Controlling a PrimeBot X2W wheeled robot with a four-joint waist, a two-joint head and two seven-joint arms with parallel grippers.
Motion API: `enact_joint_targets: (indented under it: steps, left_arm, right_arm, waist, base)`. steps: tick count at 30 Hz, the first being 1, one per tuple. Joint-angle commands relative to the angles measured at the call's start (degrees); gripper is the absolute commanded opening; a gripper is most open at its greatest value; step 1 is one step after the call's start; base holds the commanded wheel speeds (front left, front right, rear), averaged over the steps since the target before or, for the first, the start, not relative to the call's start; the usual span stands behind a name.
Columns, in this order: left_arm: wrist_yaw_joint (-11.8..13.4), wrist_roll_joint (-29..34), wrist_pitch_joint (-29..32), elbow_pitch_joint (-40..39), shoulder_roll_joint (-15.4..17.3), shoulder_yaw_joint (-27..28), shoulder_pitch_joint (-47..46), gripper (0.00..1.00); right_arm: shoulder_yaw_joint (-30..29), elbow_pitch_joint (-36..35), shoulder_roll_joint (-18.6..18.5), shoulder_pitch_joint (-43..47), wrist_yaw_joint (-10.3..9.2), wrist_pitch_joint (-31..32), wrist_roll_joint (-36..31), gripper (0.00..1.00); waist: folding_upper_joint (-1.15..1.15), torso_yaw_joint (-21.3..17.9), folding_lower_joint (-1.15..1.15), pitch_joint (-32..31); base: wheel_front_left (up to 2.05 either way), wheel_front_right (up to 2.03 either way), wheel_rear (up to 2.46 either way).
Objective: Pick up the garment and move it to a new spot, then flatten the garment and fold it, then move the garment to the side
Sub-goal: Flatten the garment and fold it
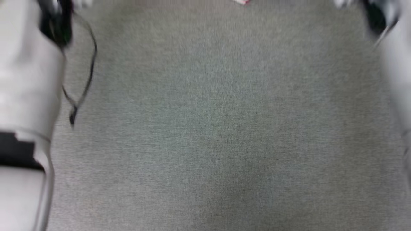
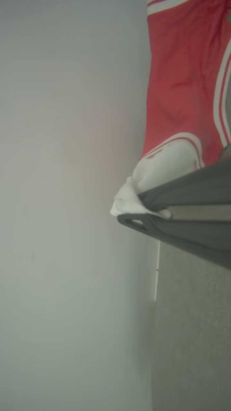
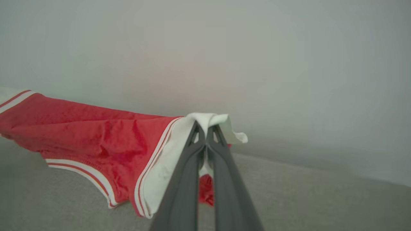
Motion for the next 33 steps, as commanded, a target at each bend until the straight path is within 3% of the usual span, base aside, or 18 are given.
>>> enact_joint_targets:
  steps: [1, 2, 6, 12, 15, 20, 26, 33]
  left_arm:
    - [-0.4, -0.3, -0.5, 0.5, 0.1, 0.3, 2.6, 0.0]
    - [-1.1, -1.7, -1.0, 0.2, 0.9, 1.1, 9.2, 0.0]
    - [-1.5, -2.6, -1.3, -2.4, 2.4, 2.8, 19.1, 0.0]
    - [0.3, -2.6, -1.2, -10.8, 3.3, 5.3, 36.1, 0.0]
    - [2.8, -2.3, -1.2, -16.5, 4.2, 6.3, 44.7, 0.0]
    - [8.2, -2.5, -0.6, -29.0, 6.6, 7.7, 58.2, 0.0]
    - [17.3, -1.9, 5.4, -48.8, 10.1, 7.8, 74.3, 0.0]
    - [26.5, -2.1, 12.9, -67.2, 13.3, 7.8, 90.0, 0.0]
  right_arm:
    - [0.5, 0.4, -0.1, 2.9, -0.04, -0.9, 1.1, 0.0]
    - [1.6, 0.0, -0.9, 10.2, -0.04, -2.7, 3.8, 0.0]
    - [3.2, -1.9, -1.5, 20.3, -0.04, -4.7, 7.1, 0.0]
    - [4.2, -6.8, -3.7, 33.7, -0.04, -5.3, 11.0, 0.0]
    - [3.5, -10.3, -4.5, 40.4, -0.04, -5.3, 12.2, 0.0]
    - [0.9, -17.5, -6.2, 51.4, -0.04, -2.8, 12.7, 0.0]
    - [-5.5, -29.9, -6.5, 65.8, -0.04, 3.0, 9.8, 0.0]
    - [-16.2, -49.8, -1.1, 85.0, -0.04, 16.8, 3.5, 0.0]
  waist:
    - [0.0, 0.2, 0.0, -3.6]
    - [0.0, 0.2, 0.0, -7.0]
    - [0.0, -0.5, 0.0, -11.8]
    - [0.0, -0.9, 0.0, -18.2]
    - [0.0, -0.9, 0.0, -21.3]
    - [0.0, -0.8, 0.0, -25.5]
    - [0.0, 0.0, 0.0, -29.1]
    - [0.0, 1.0, 0.0, -31.3]
  base:
    - [0.0, 0.0, 0.0]
    - [0.0, 0.0, 0.0]
    - [0.0, 0.0, 0.0]
    - [0.0, 0.0, 0.0]
    - [0.0, 0.0, 0.0]
    - [0.0, 0.0, 0.0]
    - [0.0, 0.0, 0.0]
    - [0.0, 0.0, 0.0]
